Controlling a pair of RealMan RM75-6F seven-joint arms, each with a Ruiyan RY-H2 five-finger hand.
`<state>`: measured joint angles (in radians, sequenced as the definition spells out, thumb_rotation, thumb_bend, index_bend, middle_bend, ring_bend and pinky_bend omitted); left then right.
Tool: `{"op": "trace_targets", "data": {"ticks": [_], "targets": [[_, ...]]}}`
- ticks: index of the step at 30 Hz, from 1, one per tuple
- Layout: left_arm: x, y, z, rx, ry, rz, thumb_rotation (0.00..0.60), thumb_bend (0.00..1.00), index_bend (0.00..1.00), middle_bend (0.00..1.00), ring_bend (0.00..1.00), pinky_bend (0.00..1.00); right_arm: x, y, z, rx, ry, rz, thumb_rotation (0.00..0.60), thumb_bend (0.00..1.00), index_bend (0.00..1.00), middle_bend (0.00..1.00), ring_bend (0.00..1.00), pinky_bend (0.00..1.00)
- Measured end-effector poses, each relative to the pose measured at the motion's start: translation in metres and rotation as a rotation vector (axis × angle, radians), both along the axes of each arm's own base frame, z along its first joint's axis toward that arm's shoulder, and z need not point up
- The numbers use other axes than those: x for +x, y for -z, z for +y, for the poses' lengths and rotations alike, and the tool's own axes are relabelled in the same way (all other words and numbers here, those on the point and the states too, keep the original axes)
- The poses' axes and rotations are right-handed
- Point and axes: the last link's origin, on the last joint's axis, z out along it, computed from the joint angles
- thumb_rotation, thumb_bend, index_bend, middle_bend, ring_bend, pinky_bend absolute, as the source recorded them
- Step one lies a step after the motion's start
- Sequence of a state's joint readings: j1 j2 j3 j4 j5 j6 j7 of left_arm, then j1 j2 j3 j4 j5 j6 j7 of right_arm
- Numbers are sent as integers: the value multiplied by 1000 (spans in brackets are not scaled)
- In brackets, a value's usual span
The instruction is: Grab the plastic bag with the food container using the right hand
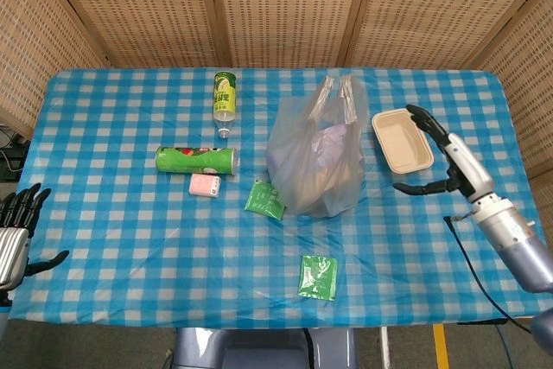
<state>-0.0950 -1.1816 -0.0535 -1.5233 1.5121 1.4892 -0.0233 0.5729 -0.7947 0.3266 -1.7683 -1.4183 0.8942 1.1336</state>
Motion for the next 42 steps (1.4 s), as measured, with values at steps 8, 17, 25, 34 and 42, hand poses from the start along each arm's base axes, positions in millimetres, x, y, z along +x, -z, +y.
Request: {"op": "trace_targets", "data": {"ticks": [8,17,25,34,42], "targets": [[-4,0,7,1,-24,-4,600,0,0,0,0,0,43,-2,-25,83,-30,-75,600,0,135,122,0,0],[-5,-1,11,4,-39,-8,600,0,0,0,0,0,89,11,-36,212,-62,-96,600,0,215,237,46,46],[-11,-4,16,10,-68,-22,600,0,0,0,0,0,127,24,-45,303,-59,-164,600,0,248,288,97,116],[-14,-7,20,15,-84,-29,600,0,0,0,0,0,163,38,-52,411,-29,-308,600,0,258,316,129,180],[-18,-7,22,16,-100,-31,600,0,0,0,0,0,183,43,-59,487,15,-451,600,0,219,341,172,267]]}}
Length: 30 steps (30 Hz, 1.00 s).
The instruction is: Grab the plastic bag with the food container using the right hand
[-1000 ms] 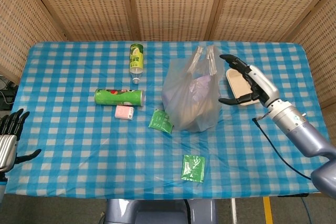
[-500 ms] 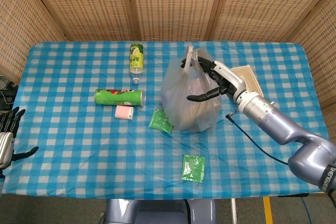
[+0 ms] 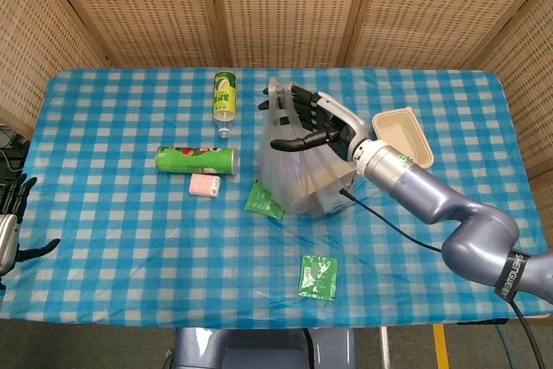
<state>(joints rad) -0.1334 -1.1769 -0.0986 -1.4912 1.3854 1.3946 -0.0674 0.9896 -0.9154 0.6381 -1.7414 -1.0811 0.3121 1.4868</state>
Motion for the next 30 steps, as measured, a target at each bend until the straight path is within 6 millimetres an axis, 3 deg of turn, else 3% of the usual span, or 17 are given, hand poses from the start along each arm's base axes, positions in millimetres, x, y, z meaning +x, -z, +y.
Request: {"op": "trace_targets", "data": {"ticks": [14,30], "targets": [[0,1,1,-1,-1,1,600,0,0,0,0,0,-1,18,-3,27,-2,33,600,0,219,333,173,263],[-2,2,4,-5,-14,7,600,0,0,0,0,0,21,19,-9,143,97,-212,600,0,232,373,193,359]]}}
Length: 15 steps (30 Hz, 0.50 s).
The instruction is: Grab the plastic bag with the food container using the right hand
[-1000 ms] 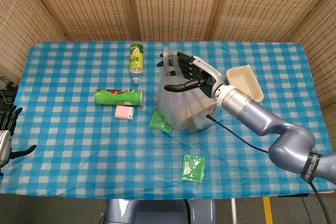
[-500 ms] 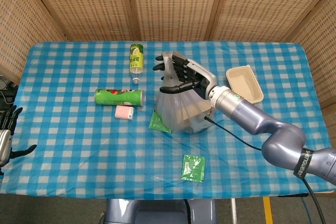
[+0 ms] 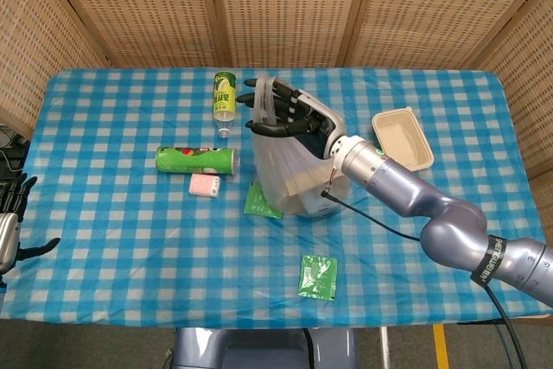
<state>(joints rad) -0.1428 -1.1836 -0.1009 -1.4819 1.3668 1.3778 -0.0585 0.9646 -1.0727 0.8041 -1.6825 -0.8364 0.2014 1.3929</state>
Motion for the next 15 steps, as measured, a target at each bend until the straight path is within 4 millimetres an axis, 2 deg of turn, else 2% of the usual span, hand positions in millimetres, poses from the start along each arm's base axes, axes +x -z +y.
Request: {"op": "trace_targets", "data": {"ticks": [4,7,10,15], "targets": [[-1,0,1,-1,-3,1,600,0,0,0,0,0,2,0,0,23,15,-50,600,0,276,461,266,472],[-1,0,2,0,-6,1,600,0,0,0,0,0,2,0,0,25,14,-51,600,0,352,561,357,532],[-1,0,1,0,-6,1,600,0,0,0,0,0,1,0,-1,19,11,-48,600,0,476,659,464,611],[-1,0,1,0,-6,1,600,0,0,0,0,0,-3,0,-2,-6,12,-38,600,1,714,779,611,842]]}}
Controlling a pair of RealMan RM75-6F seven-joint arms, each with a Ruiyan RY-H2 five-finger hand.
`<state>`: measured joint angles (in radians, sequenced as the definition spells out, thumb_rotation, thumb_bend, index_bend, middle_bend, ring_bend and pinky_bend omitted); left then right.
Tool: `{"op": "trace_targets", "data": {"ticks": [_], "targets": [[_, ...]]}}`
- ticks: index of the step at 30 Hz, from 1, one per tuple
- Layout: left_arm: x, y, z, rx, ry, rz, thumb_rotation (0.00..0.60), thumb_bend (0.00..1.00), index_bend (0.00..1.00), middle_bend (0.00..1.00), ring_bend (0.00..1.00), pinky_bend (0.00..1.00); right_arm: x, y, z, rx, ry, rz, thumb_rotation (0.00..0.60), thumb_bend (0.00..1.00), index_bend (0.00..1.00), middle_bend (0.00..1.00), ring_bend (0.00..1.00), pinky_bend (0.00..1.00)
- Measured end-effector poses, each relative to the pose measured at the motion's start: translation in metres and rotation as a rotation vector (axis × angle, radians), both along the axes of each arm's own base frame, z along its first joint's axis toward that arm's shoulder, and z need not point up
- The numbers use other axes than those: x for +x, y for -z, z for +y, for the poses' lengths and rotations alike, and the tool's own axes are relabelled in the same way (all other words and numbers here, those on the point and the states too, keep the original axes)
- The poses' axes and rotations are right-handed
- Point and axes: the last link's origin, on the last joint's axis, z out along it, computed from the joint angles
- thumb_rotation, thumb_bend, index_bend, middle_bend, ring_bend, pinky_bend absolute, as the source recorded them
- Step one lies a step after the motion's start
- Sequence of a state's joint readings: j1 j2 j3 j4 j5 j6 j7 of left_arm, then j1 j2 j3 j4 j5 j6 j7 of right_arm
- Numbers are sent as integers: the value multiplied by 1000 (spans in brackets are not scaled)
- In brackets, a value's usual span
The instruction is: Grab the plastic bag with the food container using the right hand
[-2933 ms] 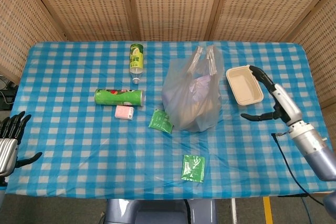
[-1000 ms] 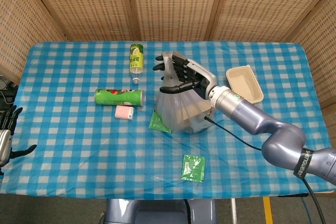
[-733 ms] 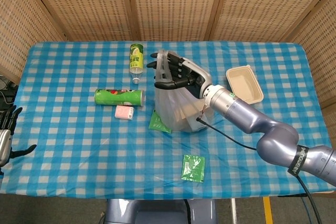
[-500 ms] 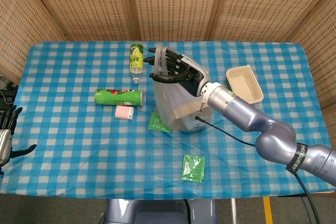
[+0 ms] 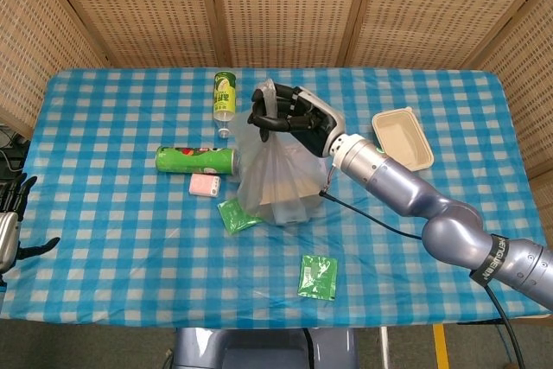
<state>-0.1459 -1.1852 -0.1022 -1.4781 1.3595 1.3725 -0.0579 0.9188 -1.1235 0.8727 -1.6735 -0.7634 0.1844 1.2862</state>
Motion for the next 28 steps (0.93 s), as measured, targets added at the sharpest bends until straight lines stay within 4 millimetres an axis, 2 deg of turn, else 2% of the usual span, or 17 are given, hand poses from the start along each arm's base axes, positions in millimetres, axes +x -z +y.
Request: {"op": "trace_targets", "data": {"ticks": [2,4,8,9,10,15,20,24,28], "targets": [[0,0,0,1,0,0,600,0,0,0,0,0,-2,0,0,-15,-3,18,600,72,768,802,654,910],[0,0,0,0,0,0,600,0,0,0,0,0,-5,1,-1,-32,-10,48,600,252,803,821,689,959],[1,1,0,-1,2,1,600,0,0,0,0,0,-12,2,-1,-70,-26,116,600,843,821,829,726,1000],[1,1,0,-1,3,1,600,0,0,0,0,0,-14,1,-1,-83,-29,134,600,952,820,828,733,1000],[1,1,-1,-1,3,1,600,0,0,0,0,0,-15,1,-1,-92,-30,147,600,989,819,826,737,1000],[1,1,-1,-2,5,0,600,0,0,0,0,0,-22,-3,-3,-149,-27,200,600,1000,805,810,751,1000],[2,1,-1,-4,6,-1,600,0,0,0,0,0,-24,-17,-3,-212,-15,218,600,1000,803,804,771,1000],[2,1,-1,-5,6,-4,600,0,0,0,0,0,-21,-27,-2,-239,-9,219,600,1000,803,802,793,1000],[2,0,-1,-3,7,-10,600,0,0,0,0,0,-13,-48,-1,-285,-7,229,600,1000,806,801,829,1000]]}}
